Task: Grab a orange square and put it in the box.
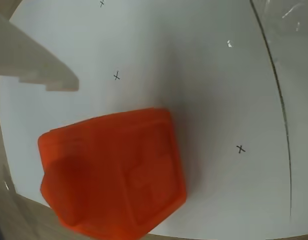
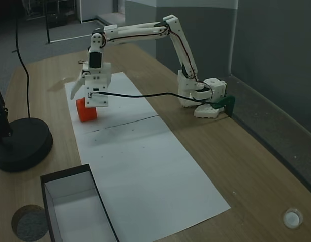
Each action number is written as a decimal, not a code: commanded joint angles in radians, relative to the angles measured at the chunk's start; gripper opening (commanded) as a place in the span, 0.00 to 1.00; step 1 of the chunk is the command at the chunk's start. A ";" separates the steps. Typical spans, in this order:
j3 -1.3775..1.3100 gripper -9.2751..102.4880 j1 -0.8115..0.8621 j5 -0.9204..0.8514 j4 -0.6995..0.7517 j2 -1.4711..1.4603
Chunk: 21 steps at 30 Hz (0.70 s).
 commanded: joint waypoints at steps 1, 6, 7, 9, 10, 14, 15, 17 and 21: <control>-0.072 0.41 -0.002 -0.008 -0.005 -0.009; -0.072 0.37 -0.012 -0.015 -0.003 -0.055; -0.072 0.34 -0.014 -0.028 -0.002 -0.060; -0.072 0.24 -0.026 -0.037 -0.002 -0.064; -0.072 0.20 -0.034 -0.038 -0.003 -0.066; -0.069 0.17 -0.077 -0.037 0.003 -0.052; -0.074 0.17 -0.089 -0.035 0.012 -0.048; -0.103 0.17 -0.130 -0.032 0.051 -0.021; -0.219 0.17 -0.241 -0.028 0.161 0.083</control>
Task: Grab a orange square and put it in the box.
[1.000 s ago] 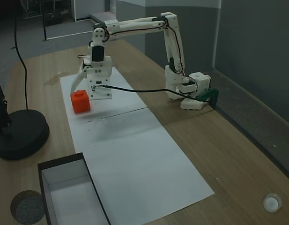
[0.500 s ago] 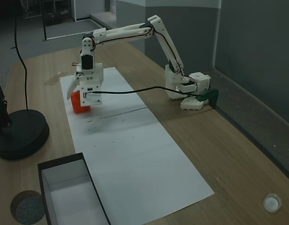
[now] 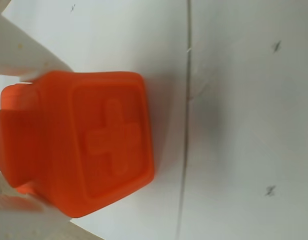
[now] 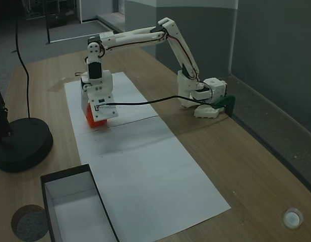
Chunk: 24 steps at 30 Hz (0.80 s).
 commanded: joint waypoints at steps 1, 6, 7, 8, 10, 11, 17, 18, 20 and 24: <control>-0.166 0.17 -0.112 0.005 0.080 0.187; -0.413 0.17 -0.344 0.005 0.202 0.347; -0.462 0.17 -0.393 0.005 0.215 0.367; -0.509 0.17 -0.445 0.017 0.222 0.382; -0.560 0.17 -0.548 0.080 0.216 0.400; -0.578 0.17 -0.601 0.098 0.210 0.399; -0.591 0.17 -0.749 0.100 0.046 0.295; -0.591 0.17 -0.753 0.100 0.021 0.270; -0.592 0.17 -0.753 0.104 -0.032 0.219; -0.592 0.17 -0.756 0.104 -0.161 0.147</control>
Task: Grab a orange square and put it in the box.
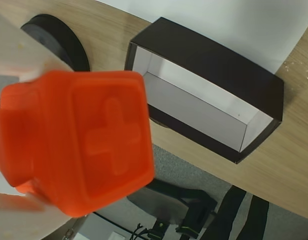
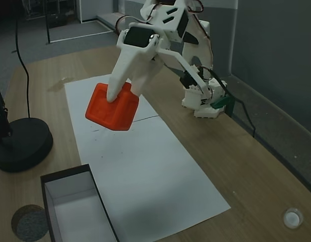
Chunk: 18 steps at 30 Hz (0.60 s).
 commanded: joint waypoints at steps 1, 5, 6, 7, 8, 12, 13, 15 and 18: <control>-0.058 0.17 -0.008 0.005 -0.129 -0.012; -0.058 0.17 0.003 0.005 -0.261 -0.057; -0.058 0.17 0.006 0.006 -0.275 -0.066; -0.058 0.17 0.006 0.008 -0.282 -0.077; -0.058 0.17 0.006 0.008 -0.291 -0.091; -0.058 0.17 0.012 0.031 -0.337 -0.163; -0.058 0.17 0.015 0.041 -0.350 -0.179; -0.058 0.17 0.028 0.049 -0.371 -0.213; -0.058 0.17 0.038 0.049 -0.390 -0.249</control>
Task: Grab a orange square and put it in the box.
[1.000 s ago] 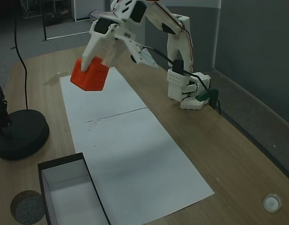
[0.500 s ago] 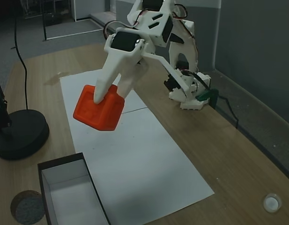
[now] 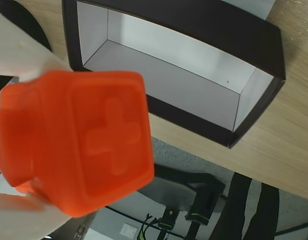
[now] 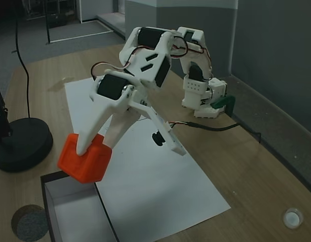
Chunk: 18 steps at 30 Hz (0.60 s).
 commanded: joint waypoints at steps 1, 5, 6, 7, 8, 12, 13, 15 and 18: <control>-0.058 0.17 0.020 0.006 -0.035 0.015; -0.060 0.18 0.035 0.023 -0.051 -0.008; -0.060 0.19 0.040 0.037 -0.061 -0.012; -0.060 0.21 0.046 0.049 -0.063 -0.012; -0.060 0.23 0.049 0.057 -0.063 -0.012; -0.058 0.30 0.057 0.069 -0.054 -0.012; -0.058 0.30 0.058 0.066 -0.052 -0.012; -0.058 0.30 0.061 0.066 -0.049 -0.009; -0.058 0.30 0.063 0.066 -0.046 -0.002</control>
